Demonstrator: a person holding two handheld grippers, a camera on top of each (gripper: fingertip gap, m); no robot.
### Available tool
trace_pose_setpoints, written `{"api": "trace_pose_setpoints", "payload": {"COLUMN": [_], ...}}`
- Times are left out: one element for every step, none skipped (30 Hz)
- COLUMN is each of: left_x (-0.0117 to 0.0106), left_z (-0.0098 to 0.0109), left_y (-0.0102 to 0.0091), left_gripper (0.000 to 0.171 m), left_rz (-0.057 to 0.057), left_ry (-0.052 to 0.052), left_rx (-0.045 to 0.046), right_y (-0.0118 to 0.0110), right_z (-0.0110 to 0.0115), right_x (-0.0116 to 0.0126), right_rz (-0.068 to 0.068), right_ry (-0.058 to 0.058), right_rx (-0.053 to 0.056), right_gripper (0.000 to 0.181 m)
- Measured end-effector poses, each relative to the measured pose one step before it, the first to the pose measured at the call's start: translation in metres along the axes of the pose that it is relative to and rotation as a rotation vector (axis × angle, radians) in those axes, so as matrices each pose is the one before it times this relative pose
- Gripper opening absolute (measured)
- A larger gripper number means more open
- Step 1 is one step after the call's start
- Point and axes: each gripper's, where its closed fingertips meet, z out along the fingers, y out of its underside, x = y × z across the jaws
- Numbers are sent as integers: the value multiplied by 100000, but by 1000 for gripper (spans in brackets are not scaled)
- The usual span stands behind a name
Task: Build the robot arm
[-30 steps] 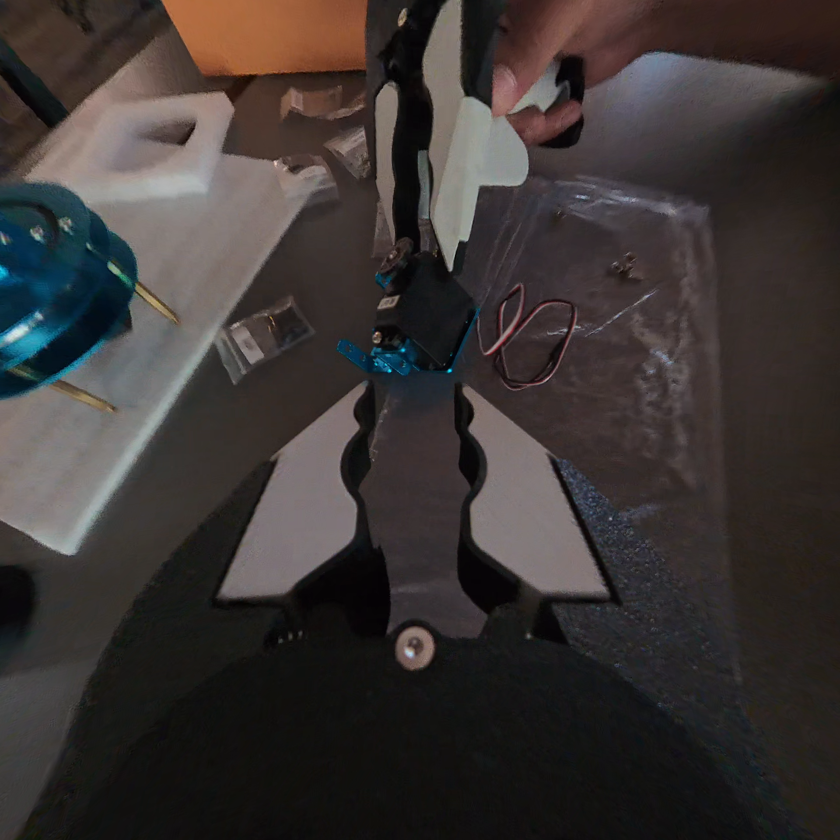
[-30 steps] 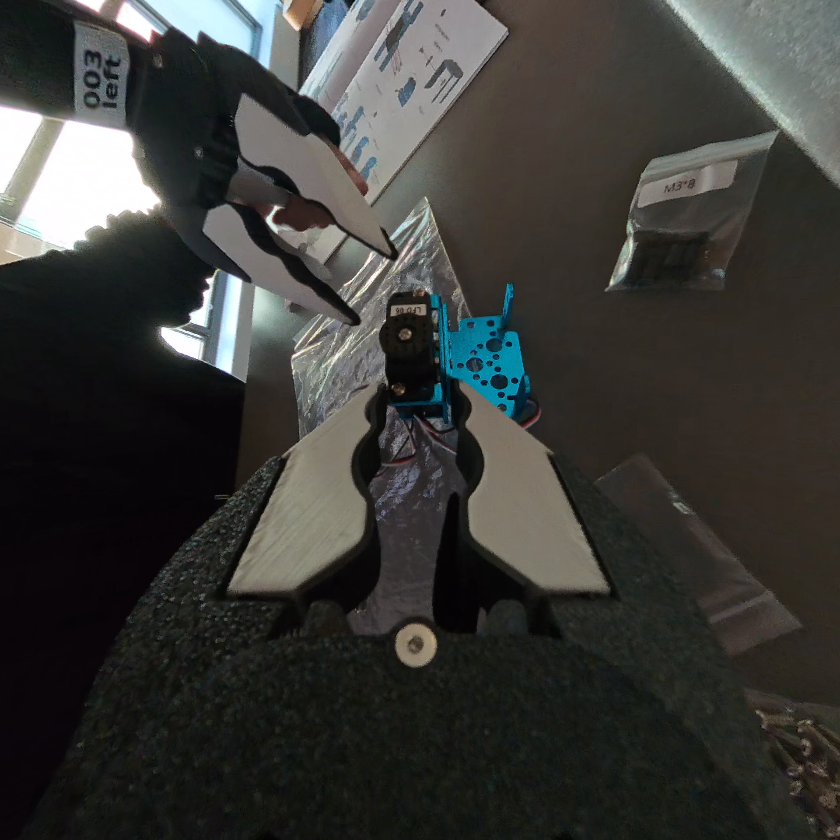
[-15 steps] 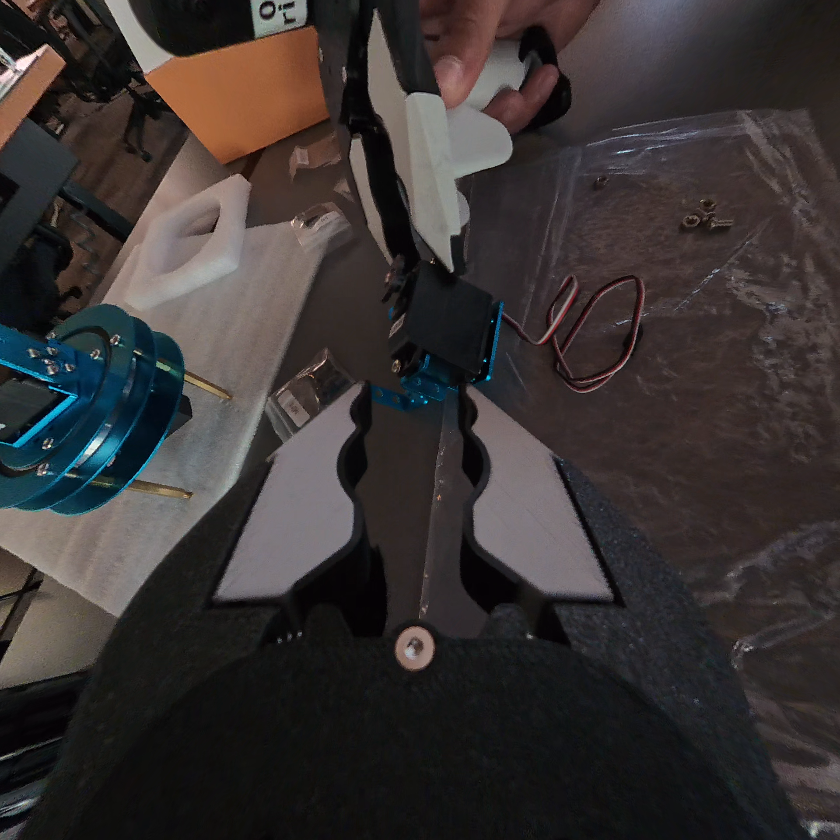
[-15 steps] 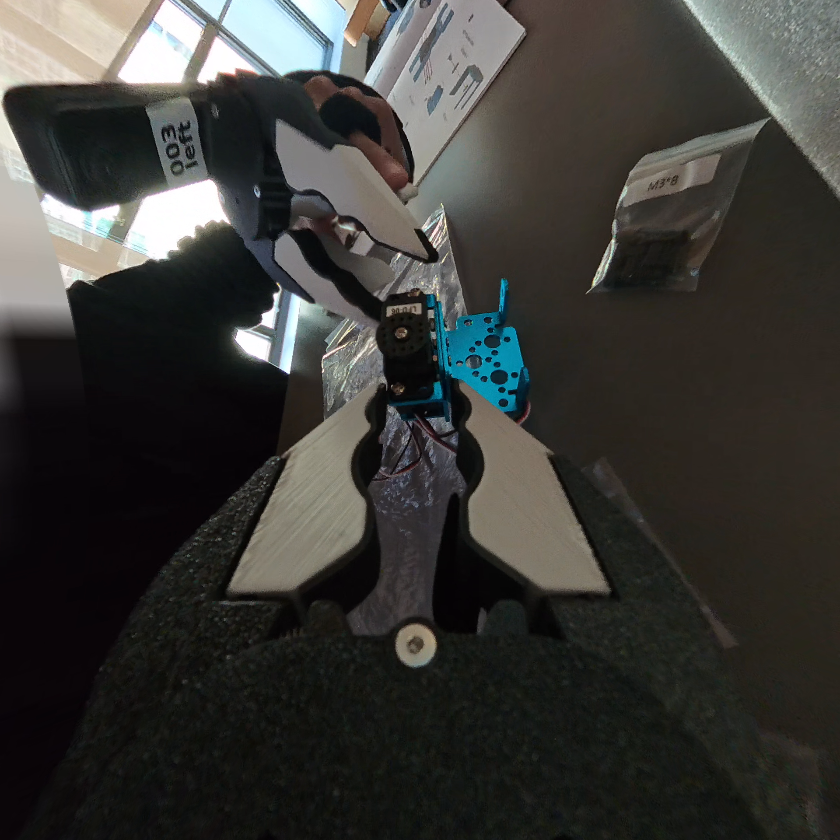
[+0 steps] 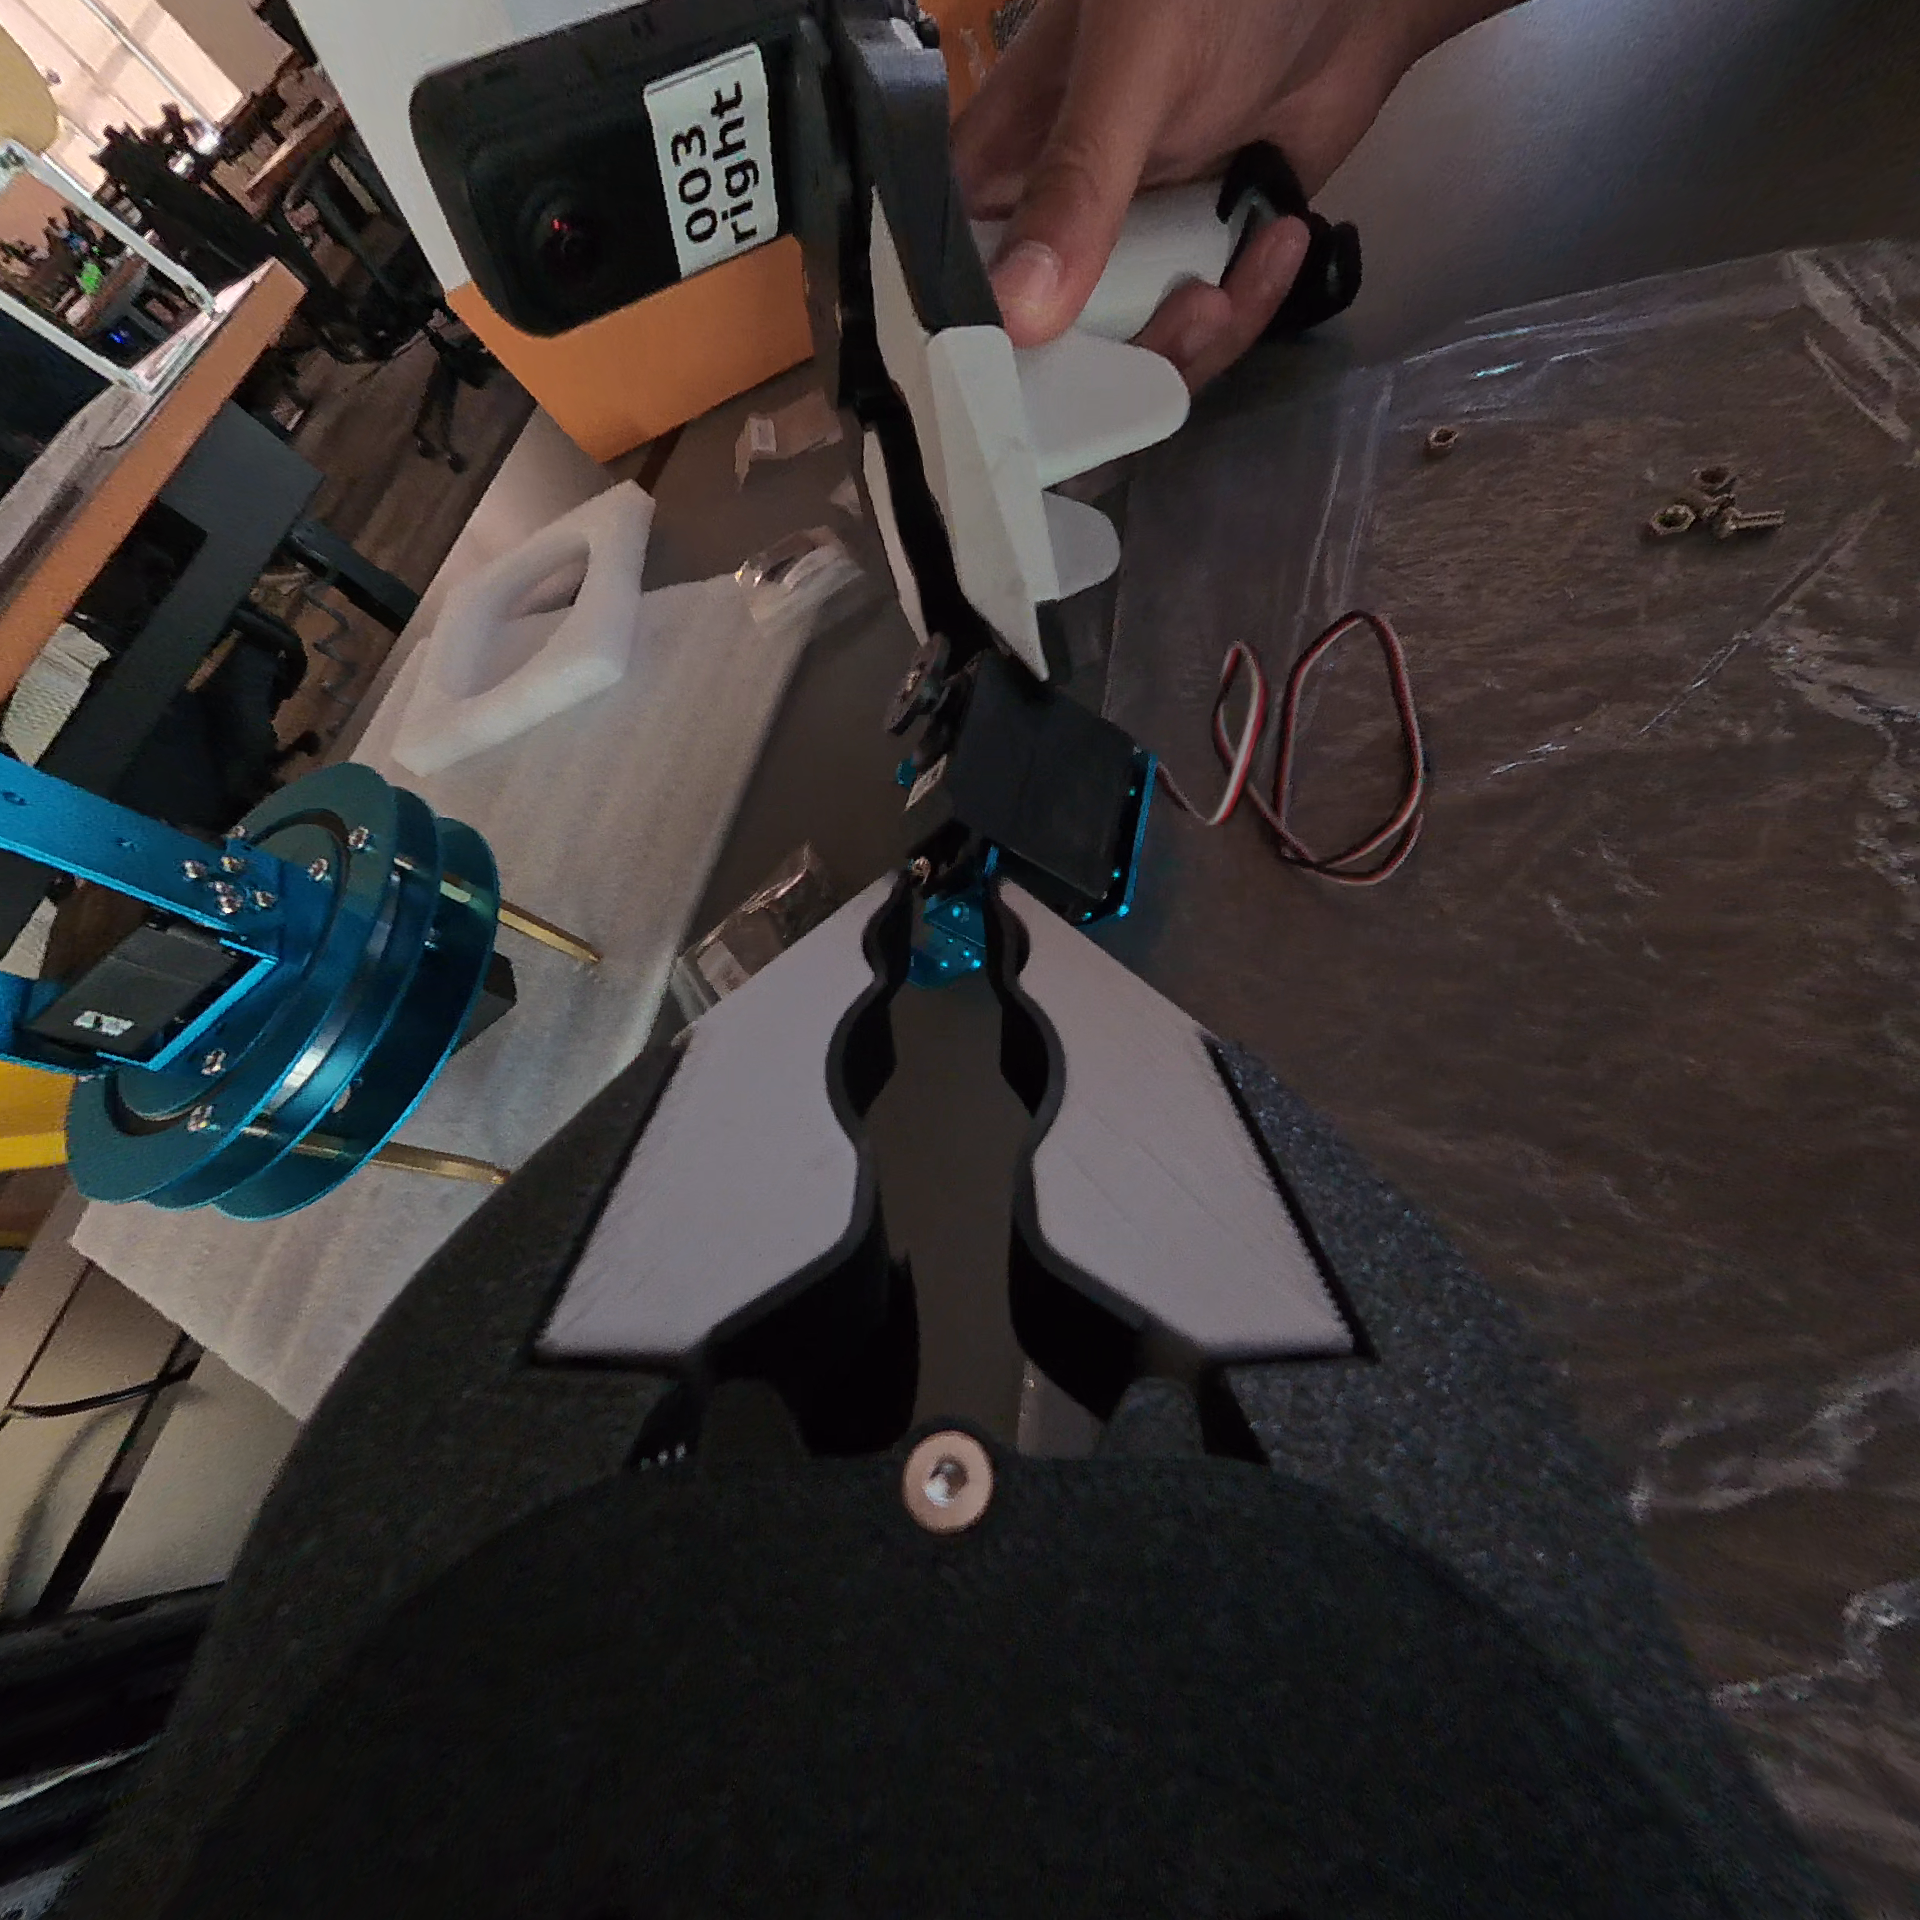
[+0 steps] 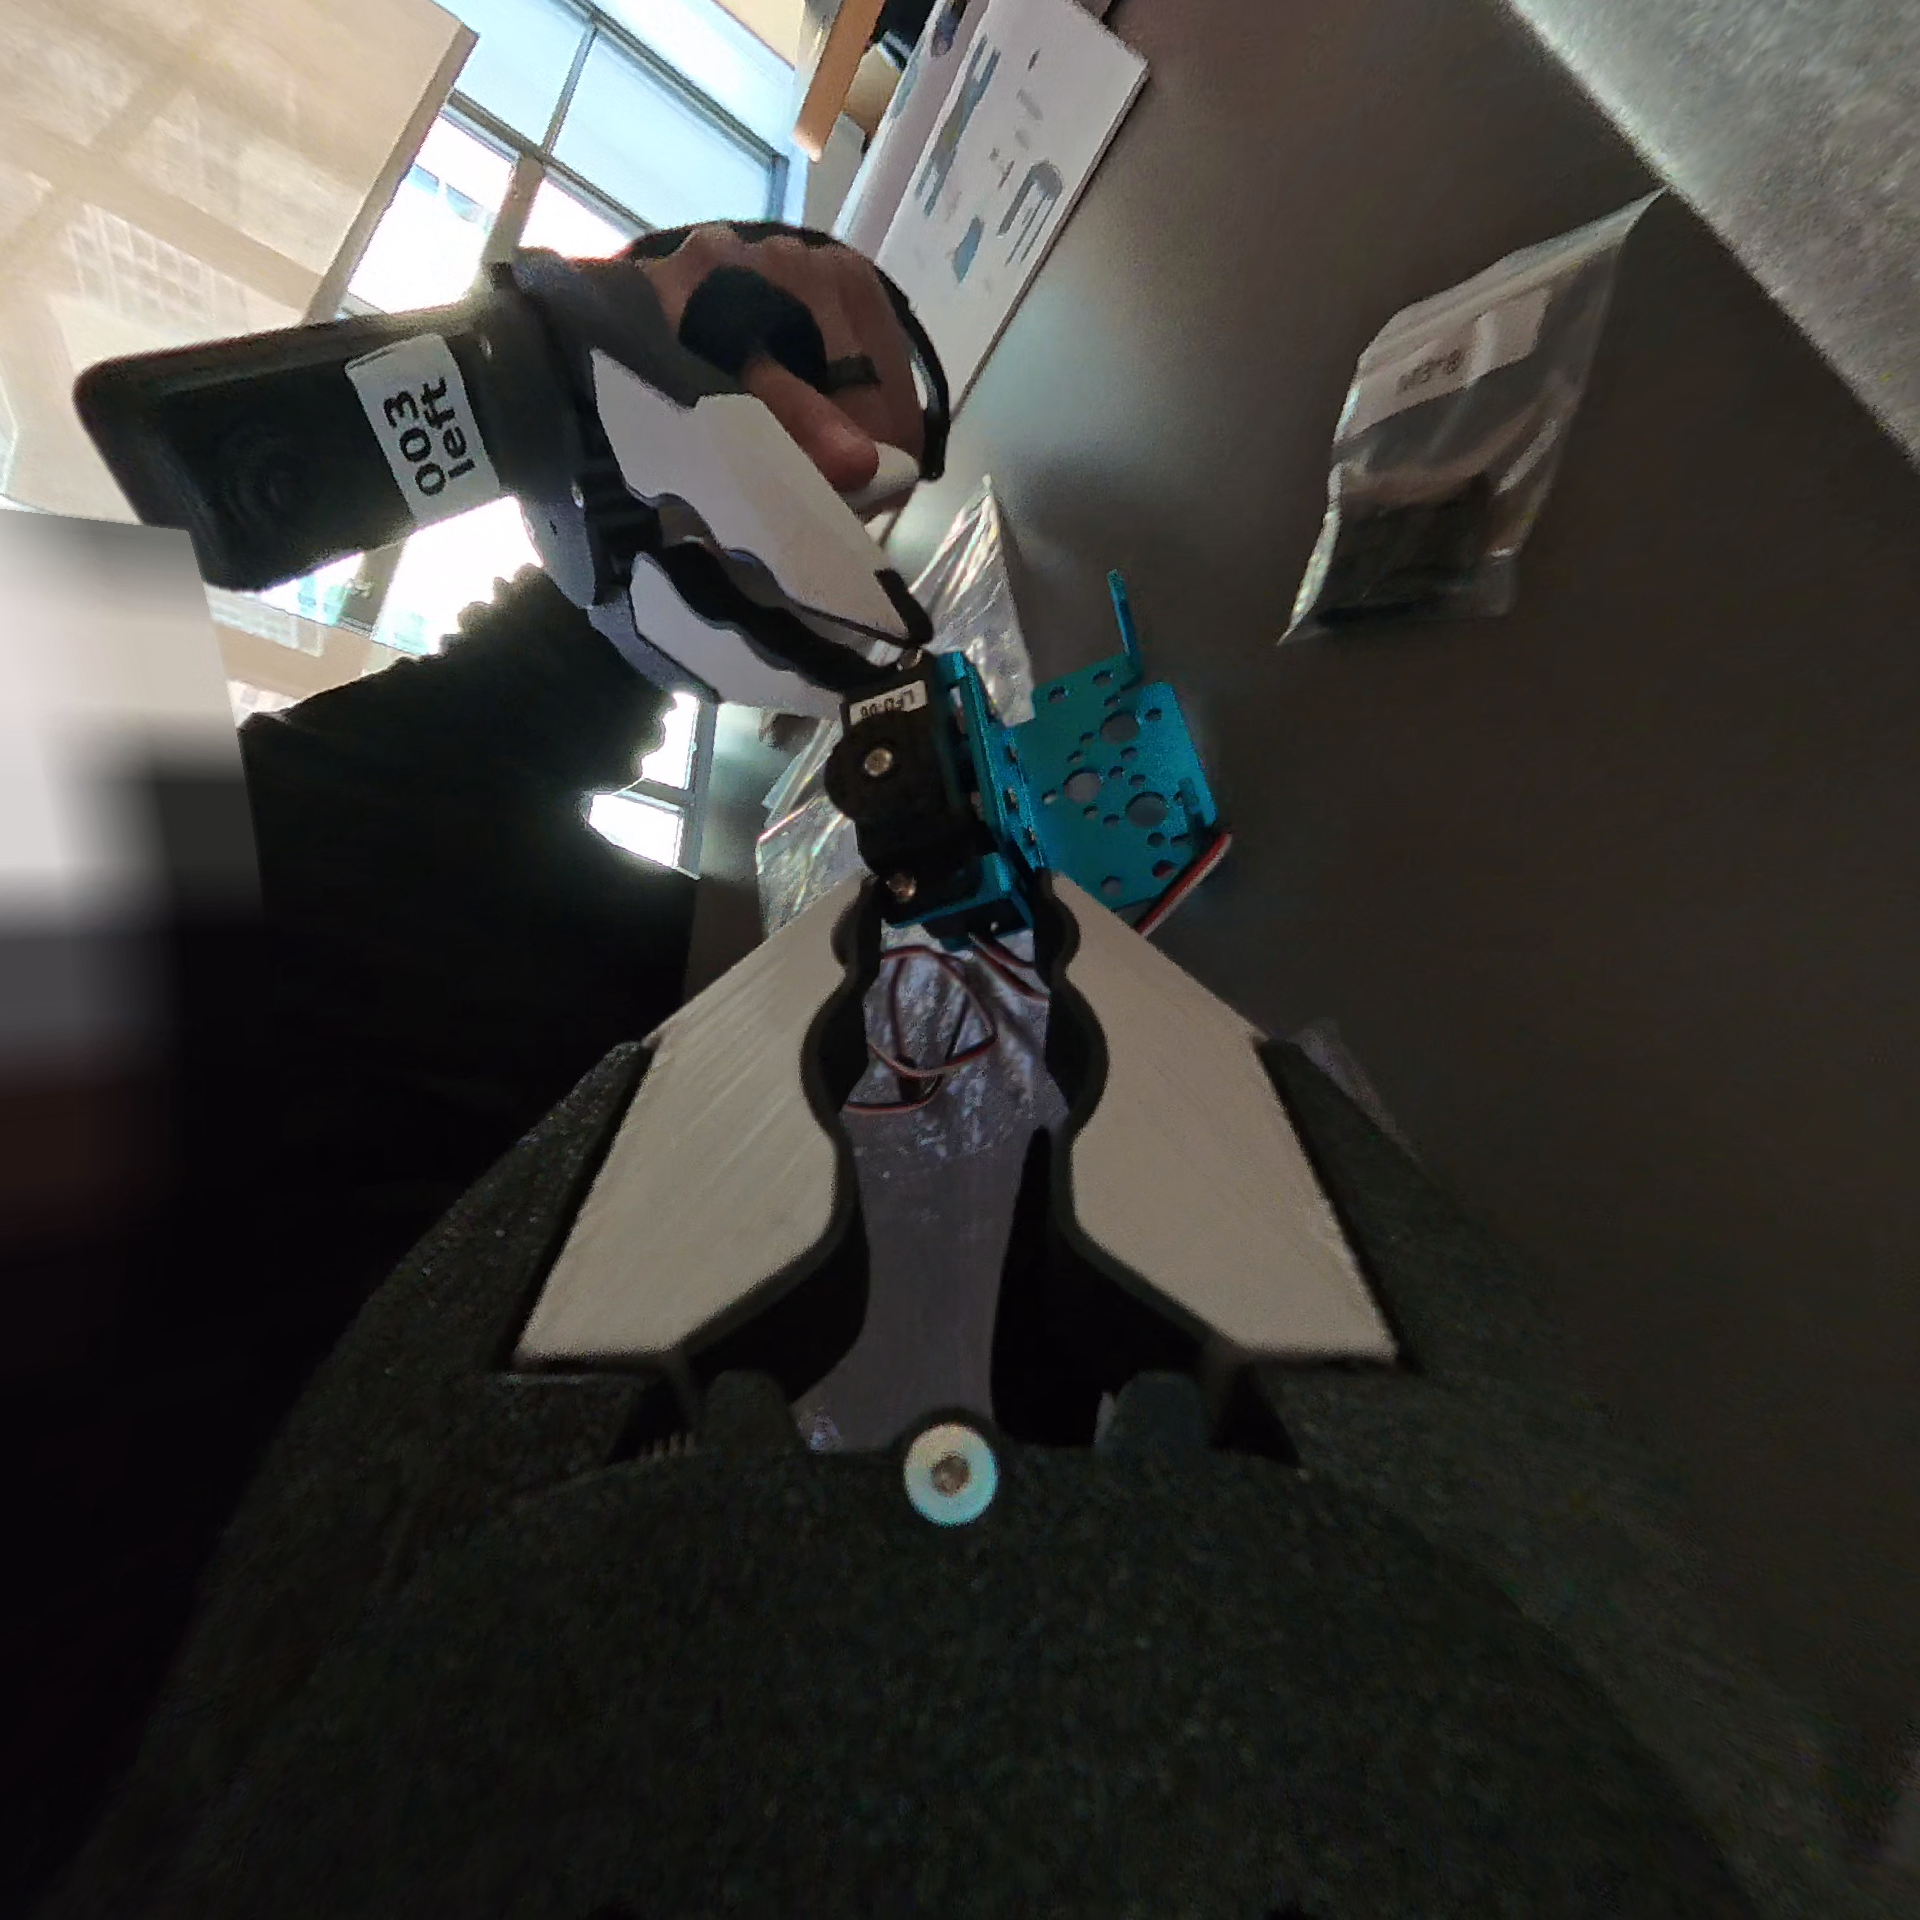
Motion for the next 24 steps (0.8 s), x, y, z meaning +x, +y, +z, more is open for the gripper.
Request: {"api": "trace_pose_setpoints", "payload": {"left_x": [159,130,174,228,195,184,196,234,278,248,96,8,-14,36,65,55,124,189,166,163,195,165,113,130], "left_z": [-306,-391,-432,-397,-341,-282,-214,-143,-52,2,53,104,109,43,-28,-93,-132,-129,-88,-24,-32,-30,-33,-35], "left_y": [-368,-470,-469,-373,-203,-64,38,134,175,165,224,325,334,237,208,142,19,-46,-59,-41,-70,-95,-40,25], "left_gripper": [11,10,8,8,7,7,7,7,7,6,4,4,4,4,4,3,1,1,1,1,1,1,1,1], "left_rz": [-1583,-2708,-3194,-3112,-2738,-2662,-3006,-3481,-3563,-2725,-1429,-226,869,1180,921,1559,2715,3555,3269,2016,1319,1335,1366,1156], "left_ry": [1509,1715,2023,2166,1568,1229,1376,1628,1895,1489,382,-350,-636,-616,-507,-882,-1116,-1197,-1622,-1450,-926,-928,-1077,-730], "left_rx": [844,1230,1137,707,195,-259,-438,-520,-396,249,177,-425,-298,151,14,187,895,1054,638,-5,-89,145,-118,-522], "right_y": [229,202,201,234,128,-5,-54,-91,-156,-203,10,72,194,70,-110,-279,-438,-411,-453,-423,-246,-165,-101,49], "right_z": [110,163,211,250,214,116,41,4,-60,-95,-54,21,93,89,24,-134,-260,-343,-361,-275,-125,-21,86,176], "right_x": [-455,-584,-631,-492,-401,-292,-223,-209,-193,-92,-5,71,241,325,-7,-374,-458,-392,-436,-481,-490,-464,-693,-771], "right_rz": [762,1135,830,-34,-489,-675,-730,-454,-597,-991,-1029,-1113,-1513,-1759,-1235,-3086,-5427,-7054,-9679,-10589,-9346,-7505,-6261,-4497], "right_ry": [-1838,-2457,-2295,-1105,-500,56,31,-453,-763,-271,53,627,1947,2842,1403,505,1883,4179,5627,6100,6099,6302,4729,3774], "right_rx": [-1096,-803,-783,-1058,-772,-72,228,462,996,1314,-14,-225,-952,-92,762,1420,2332,1512,1055,309,-1347,-2072,-1717,-1846], "right_gripper": [27,26,25,25,25,25,25,25,24,21,19,19,20,23,25,25,25,25,26,26,27,29,32,31]}}
